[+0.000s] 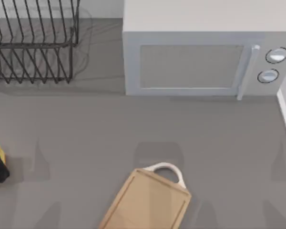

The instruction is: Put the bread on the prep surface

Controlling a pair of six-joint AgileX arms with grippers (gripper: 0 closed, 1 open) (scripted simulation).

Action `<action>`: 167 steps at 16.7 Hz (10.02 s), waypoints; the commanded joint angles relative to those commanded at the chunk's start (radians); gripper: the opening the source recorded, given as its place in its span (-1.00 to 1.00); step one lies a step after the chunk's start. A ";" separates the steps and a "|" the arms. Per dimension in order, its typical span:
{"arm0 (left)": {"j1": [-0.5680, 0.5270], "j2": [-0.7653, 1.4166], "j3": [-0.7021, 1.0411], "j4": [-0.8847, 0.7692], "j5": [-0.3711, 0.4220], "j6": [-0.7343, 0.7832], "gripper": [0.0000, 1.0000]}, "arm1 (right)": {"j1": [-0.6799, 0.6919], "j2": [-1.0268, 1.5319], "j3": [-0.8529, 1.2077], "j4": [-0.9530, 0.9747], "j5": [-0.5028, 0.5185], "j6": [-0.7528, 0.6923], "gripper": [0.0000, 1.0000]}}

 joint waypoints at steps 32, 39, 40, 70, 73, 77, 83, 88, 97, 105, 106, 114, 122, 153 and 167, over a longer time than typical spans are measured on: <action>0.090 1.676 1.094 -0.985 0.001 1.399 1.00 | 0.000 0.000 0.000 0.000 0.000 0.000 1.00; 0.095 1.768 0.988 -0.782 0.001 1.402 1.00 | 0.000 0.000 0.000 0.000 0.000 0.000 1.00; 0.096 1.785 0.969 -0.745 0.001 1.402 1.00 | 0.000 0.000 0.000 0.000 0.000 0.000 1.00; 0.095 1.787 0.958 -0.736 0.004 1.397 -1.00 | 0.000 0.000 0.000 0.000 0.000 0.000 1.00; 0.093 1.751 1.025 -0.839 0.003 1.401 -1.00 | 0.000 0.000 0.000 0.000 0.000 0.000 1.00; 0.093 1.681 1.138 -1.051 0.003 1.396 -1.00 | 0.000 0.000 0.000 0.000 0.000 0.000 1.00; 0.091 1.638 1.195 -1.128 0.003 1.391 -1.00 | 0.000 0.000 0.000 0.000 0.000 0.000 1.00; 0.090 1.649 1.191 -1.121 0.001 1.345 -1.00 | 0.000 0.000 0.000 0.000 0.000 0.000 1.00; 0.021 1.722 1.186 -1.080 -0.018 0.734 -1.00 | 0.000 0.000 0.000 0.000 0.000 0.000 1.00; -0.137 1.798 1.202 -1.050 -0.034 -0.135 -1.00 | 0.000 0.000 0.000 0.000 0.000 0.000 1.00; -0.164 1.806 1.205 -1.048 -0.035 -0.252 -1.00 | 0.000 0.000 0.000 0.000 0.000 0.000 1.00; -0.411 1.858 1.252 -1.041 -0.036 -1.163 -1.00 | 0.000 0.000 0.000 0.000 0.000 0.000 1.00; -0.675 1.879 1.309 -1.046 -0.026 -1.912 -1.00 | 0.000 0.000 0.000 0.000 0.000 0.000 1.00; -0.946 1.935 1.277 -0.911 -0.001 -2.490 -1.00 | 0.000 0.000 0.000 0.000 0.000 0.000 1.00; -0.946 1.945 1.265 -0.894 -0.002 -2.490 0.36 | 0.000 0.000 0.000 0.000 0.000 0.000 1.00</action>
